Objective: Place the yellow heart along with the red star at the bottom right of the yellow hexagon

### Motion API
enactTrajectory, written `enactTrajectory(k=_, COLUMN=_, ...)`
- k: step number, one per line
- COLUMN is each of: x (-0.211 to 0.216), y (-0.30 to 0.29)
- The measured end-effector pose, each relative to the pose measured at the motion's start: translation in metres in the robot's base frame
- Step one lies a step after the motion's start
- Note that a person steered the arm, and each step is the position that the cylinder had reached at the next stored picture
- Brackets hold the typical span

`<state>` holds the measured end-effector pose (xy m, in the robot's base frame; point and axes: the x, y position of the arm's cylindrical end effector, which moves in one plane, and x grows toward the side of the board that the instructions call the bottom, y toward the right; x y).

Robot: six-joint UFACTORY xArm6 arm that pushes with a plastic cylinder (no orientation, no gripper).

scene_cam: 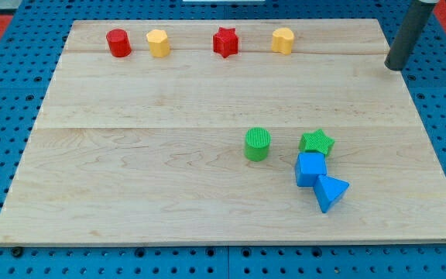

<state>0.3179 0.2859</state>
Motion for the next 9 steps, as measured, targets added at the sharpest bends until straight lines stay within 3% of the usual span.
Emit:
enactTrajectory(k=1, x=0.0, y=0.002)
enactTrajectory(k=3, x=-0.056, y=0.04)
enactTrajectory(k=4, x=-0.067, y=0.029)
enactTrajectory(k=7, x=-0.06, y=-0.253)
enactTrajectory(k=8, x=-0.071, y=-0.209)
enactTrajectory(k=9, x=-0.117, y=-0.205)
